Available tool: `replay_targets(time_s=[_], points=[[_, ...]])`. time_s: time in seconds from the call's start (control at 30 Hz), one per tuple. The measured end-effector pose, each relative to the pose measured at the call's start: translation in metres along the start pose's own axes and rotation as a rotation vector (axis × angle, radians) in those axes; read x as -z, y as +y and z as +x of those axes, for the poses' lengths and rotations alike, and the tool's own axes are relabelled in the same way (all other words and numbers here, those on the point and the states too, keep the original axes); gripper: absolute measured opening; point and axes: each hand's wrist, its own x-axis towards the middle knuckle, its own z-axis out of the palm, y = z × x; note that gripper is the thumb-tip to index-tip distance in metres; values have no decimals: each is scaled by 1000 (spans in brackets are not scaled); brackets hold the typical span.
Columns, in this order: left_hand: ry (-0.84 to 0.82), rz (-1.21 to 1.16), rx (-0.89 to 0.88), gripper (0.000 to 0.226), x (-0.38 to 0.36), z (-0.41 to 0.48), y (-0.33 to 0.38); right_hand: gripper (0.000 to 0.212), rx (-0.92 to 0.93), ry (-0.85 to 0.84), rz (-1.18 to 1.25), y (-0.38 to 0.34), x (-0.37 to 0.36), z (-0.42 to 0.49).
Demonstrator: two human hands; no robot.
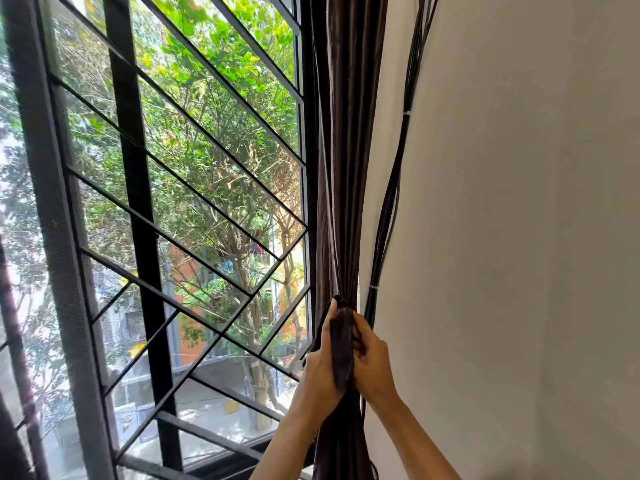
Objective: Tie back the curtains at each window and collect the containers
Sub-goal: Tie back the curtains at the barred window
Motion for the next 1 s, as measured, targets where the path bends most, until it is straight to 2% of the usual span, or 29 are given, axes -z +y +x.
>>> replay_targets(time_s=[0.07, 0.13, 0.17, 0.3, 0.37, 0.43, 0.53, 0.57, 0.67, 0.77, 0.93, 1.0], points=[[33, 18, -9, 62, -1, 2, 5, 38, -89, 33, 204, -1, -2, -1], [66, 24, -16, 53, -1, 1, 5, 66, -122, 43, 207, -2, -4, -5], [71, 38, -25, 55, -1, 0, 4, 74, -125, 62, 197, -2, -5, -6], [112, 56, -16, 71, -4, 0, 7, 81, -171, 189, 229, -5, -9, -4], [156, -2, 34, 59, -8, -2, 9, 71, -135, 237, 221, -9, -10, 0], [216, -41, 102, 38, -11, -4, 12, 54, -94, 292, 183, -13, -10, 2], [324, -128, 209, 15, -18, -6, 21, 25, -136, 372, 95, -14, -9, 10], [364, -155, 245, 11, -20, -6, 23, 21, -156, 379, 68, -13, -8, 13], [429, -314, 417, 16, -23, -2, 26, 26, -181, 369, 21, -9, -6, 17], [379, -599, 542, 30, -23, 10, 26, 18, -160, 374, 24, -6, -5, 18], [305, -1086, 601, 18, -11, 30, 23, 8, -120, 353, 38, -7, 1, 18], [290, -1151, 583, 27, -9, 35, 20, 8, -98, 347, 31, -5, 4, 19]])
